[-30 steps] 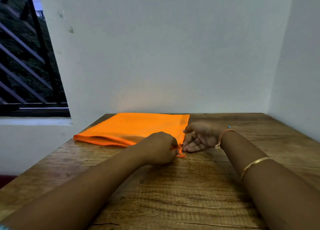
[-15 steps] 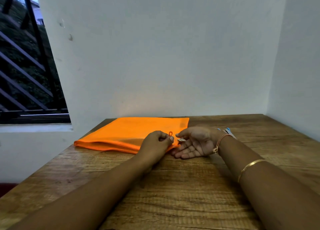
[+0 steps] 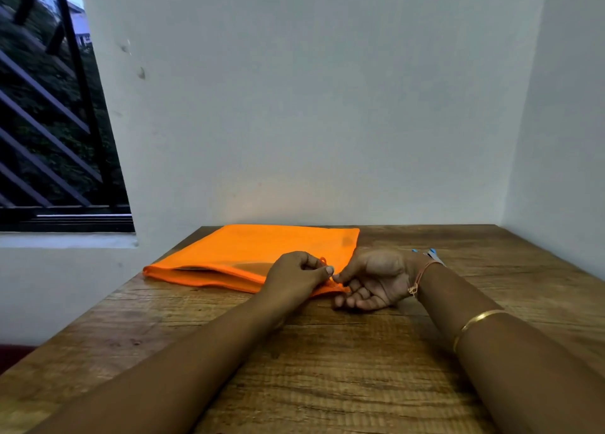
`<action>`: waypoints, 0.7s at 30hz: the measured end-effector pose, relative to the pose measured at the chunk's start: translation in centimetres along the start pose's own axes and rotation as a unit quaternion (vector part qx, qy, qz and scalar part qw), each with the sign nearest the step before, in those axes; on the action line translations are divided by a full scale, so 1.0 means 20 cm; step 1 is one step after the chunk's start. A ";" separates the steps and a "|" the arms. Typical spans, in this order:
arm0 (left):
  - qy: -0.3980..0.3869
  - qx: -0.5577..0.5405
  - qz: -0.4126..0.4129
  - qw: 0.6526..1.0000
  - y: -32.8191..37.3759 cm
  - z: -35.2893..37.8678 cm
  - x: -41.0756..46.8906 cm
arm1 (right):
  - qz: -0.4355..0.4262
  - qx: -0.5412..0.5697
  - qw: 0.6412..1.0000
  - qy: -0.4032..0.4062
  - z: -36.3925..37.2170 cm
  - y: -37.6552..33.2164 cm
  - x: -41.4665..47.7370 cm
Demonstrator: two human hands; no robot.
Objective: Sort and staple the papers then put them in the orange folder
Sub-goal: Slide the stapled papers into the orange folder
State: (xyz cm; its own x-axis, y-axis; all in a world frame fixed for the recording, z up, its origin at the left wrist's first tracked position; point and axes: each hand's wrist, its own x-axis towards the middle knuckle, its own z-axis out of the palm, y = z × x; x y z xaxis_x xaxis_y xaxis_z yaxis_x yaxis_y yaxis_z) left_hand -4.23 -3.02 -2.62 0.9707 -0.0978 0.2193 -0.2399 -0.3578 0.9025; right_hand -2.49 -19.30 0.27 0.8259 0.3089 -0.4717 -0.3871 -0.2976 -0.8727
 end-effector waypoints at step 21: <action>0.056 0.326 -0.087 0.940 0.01 -0.50 0.06 | 0.104 -0.175 0.977 0.058 -0.01 -0.04 -0.03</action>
State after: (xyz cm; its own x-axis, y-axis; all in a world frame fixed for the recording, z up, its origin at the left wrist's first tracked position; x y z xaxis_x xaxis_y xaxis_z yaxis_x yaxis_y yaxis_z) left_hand -3.07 6.05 1.50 0.9820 0.1008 0.1595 0.0037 -0.8554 0.5179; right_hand -2.65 -19.47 1.34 0.7936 0.1097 -0.5985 -0.4039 -0.6406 -0.6531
